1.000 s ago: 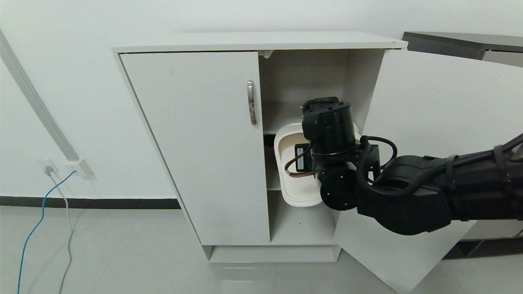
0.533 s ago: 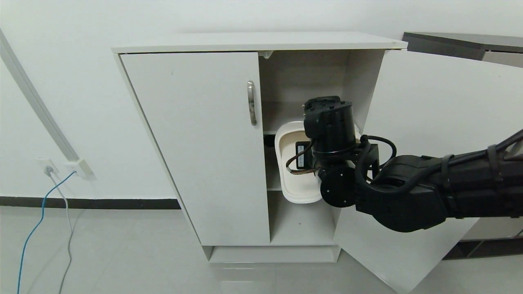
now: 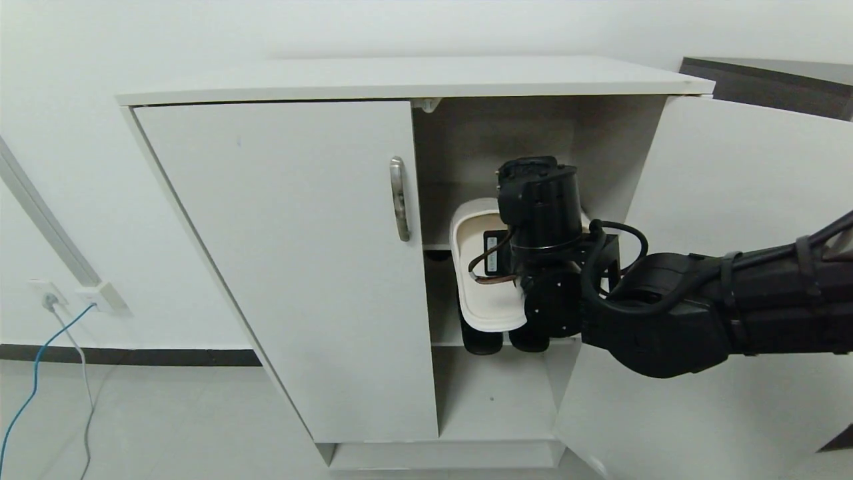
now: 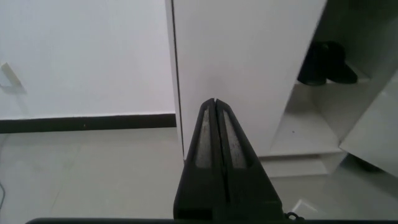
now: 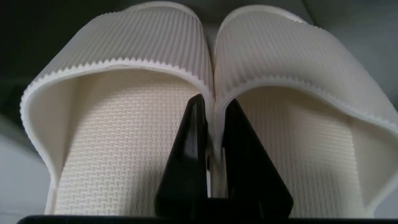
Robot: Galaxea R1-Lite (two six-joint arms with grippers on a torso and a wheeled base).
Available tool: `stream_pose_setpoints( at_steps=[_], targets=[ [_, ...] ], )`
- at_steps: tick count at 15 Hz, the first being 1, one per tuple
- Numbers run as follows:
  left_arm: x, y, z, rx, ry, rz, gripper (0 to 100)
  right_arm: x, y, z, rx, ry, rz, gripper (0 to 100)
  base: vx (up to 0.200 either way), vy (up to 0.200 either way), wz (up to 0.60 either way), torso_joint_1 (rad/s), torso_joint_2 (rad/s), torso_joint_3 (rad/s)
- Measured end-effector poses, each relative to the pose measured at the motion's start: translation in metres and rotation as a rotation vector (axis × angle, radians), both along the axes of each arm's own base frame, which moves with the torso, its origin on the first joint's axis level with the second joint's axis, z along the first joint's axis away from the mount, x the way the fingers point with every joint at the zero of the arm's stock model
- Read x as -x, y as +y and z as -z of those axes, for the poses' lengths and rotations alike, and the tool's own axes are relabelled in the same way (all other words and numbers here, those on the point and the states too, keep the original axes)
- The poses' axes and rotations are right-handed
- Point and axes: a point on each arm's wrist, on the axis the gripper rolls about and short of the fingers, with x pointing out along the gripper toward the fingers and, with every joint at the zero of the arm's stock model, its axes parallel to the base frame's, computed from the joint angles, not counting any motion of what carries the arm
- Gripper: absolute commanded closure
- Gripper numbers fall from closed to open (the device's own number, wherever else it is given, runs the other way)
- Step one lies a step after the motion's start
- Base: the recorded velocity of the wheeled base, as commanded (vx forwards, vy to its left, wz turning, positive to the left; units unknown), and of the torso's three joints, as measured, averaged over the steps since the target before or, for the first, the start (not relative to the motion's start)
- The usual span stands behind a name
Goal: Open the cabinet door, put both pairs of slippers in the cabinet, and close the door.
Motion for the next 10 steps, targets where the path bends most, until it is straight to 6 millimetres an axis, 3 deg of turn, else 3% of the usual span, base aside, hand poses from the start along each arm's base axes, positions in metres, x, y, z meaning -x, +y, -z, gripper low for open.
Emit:
stream_pose_setpoints(
  at_steps=[10],
  targets=[
    [0.0, 0.0, 0.0, 0.006, 0.001, -0.003, 100, -0.019, -0.005, -0.013, -0.006, 0.018, -0.022, 100, 0.0, 0.0, 0.0, 0.0, 0.0, 0.0]
  ],
)
